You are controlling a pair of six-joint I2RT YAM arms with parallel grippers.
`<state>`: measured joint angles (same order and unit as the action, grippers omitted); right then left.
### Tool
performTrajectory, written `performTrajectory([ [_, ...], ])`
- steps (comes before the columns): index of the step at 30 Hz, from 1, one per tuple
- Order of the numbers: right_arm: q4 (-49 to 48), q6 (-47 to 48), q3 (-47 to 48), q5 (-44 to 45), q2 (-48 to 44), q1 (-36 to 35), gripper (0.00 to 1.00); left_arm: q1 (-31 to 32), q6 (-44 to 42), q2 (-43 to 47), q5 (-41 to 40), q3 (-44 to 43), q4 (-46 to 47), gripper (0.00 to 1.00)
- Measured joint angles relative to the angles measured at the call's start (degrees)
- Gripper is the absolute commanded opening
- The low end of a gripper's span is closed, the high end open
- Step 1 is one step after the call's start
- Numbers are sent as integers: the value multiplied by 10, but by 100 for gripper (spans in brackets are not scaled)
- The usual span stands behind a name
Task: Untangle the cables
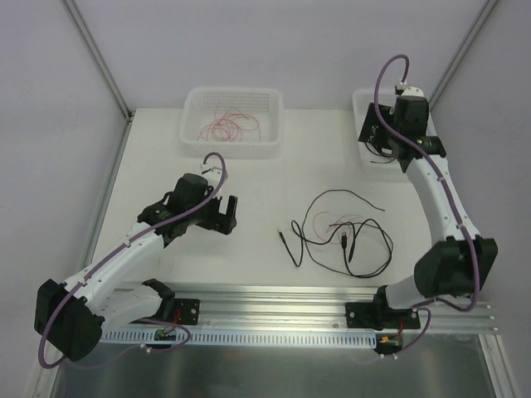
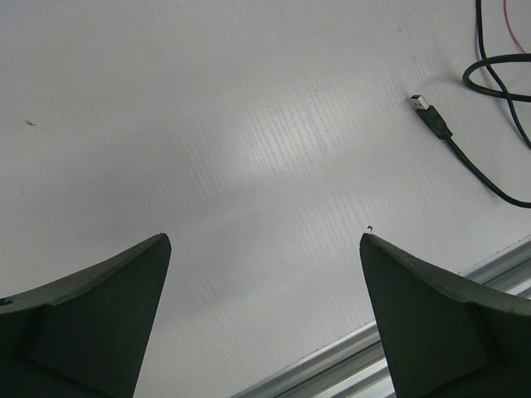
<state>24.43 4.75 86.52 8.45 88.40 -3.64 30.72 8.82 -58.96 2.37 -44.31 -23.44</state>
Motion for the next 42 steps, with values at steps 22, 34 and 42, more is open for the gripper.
performTrajectory([
  [22, 125, -193, -463, -52, -563, -68, 97, 303, 311, -272, -132, -258, 9, 93],
  [34, 104, -234, -572, -105, -573, -103, 97, 315, 356, -360, -228, -251, 10, 6],
  [42, 74, -247, -622, -106, -544, -120, 99, 314, 303, -208, -314, -215, -34, 0],
])
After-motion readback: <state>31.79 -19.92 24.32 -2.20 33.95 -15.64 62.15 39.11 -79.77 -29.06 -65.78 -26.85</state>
